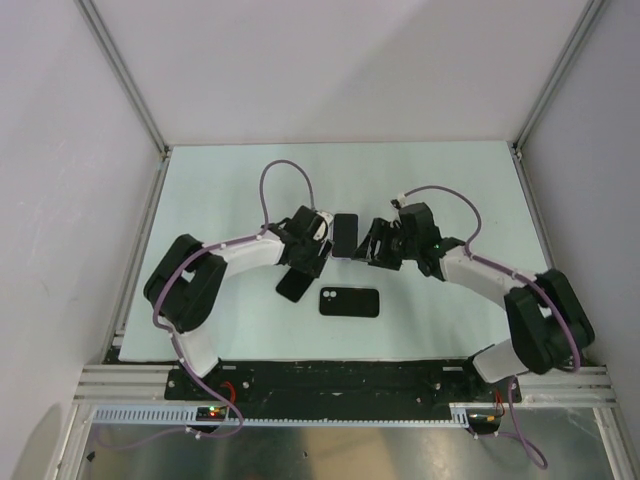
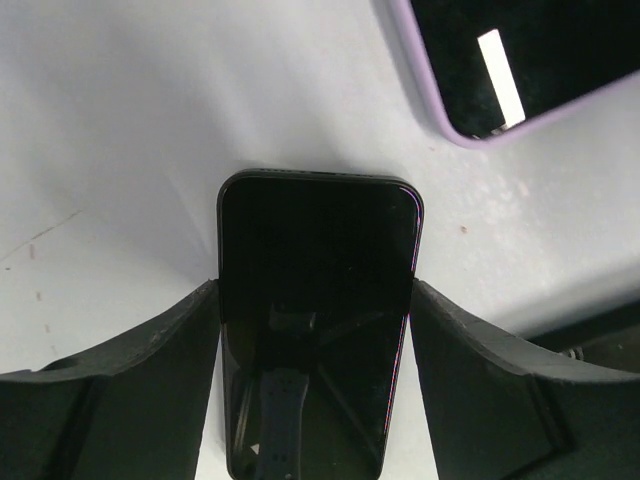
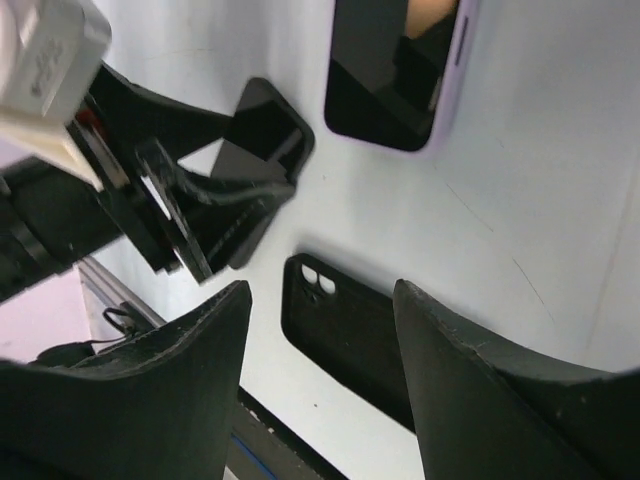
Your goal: Put the phone into the phone case
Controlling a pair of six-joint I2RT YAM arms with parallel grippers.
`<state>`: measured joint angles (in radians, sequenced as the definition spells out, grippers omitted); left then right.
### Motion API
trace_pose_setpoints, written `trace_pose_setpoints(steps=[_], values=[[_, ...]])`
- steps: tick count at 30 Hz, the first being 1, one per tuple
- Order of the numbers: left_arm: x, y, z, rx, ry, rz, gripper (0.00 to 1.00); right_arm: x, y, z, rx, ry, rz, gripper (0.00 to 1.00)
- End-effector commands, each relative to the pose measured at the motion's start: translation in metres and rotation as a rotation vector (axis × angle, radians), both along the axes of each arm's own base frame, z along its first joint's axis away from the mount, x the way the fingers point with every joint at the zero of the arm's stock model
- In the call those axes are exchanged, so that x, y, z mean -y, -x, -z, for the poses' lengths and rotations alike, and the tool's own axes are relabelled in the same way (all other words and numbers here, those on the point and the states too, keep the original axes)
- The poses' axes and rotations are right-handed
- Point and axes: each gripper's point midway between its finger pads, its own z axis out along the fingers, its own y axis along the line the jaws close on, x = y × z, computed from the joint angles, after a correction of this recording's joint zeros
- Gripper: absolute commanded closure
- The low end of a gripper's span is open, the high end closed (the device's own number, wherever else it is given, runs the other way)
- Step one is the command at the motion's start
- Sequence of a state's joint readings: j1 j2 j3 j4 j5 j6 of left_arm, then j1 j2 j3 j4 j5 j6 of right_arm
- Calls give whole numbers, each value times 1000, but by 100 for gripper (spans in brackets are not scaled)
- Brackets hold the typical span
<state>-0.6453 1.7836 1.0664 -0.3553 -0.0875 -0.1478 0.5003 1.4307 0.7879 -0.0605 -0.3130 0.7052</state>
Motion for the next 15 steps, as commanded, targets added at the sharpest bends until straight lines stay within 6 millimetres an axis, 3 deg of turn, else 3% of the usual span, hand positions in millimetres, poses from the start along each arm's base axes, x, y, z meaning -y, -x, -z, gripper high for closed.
trace_pose_setpoints(steps=[1, 15], values=[[18, 8, -24, 42, 77, 105, 64, -27, -20, -18, 27, -132, -96, 37], [45, 26, -47, 84, 172, 238, 64, -54, -32, 11, -101, -239, -181, 42]])
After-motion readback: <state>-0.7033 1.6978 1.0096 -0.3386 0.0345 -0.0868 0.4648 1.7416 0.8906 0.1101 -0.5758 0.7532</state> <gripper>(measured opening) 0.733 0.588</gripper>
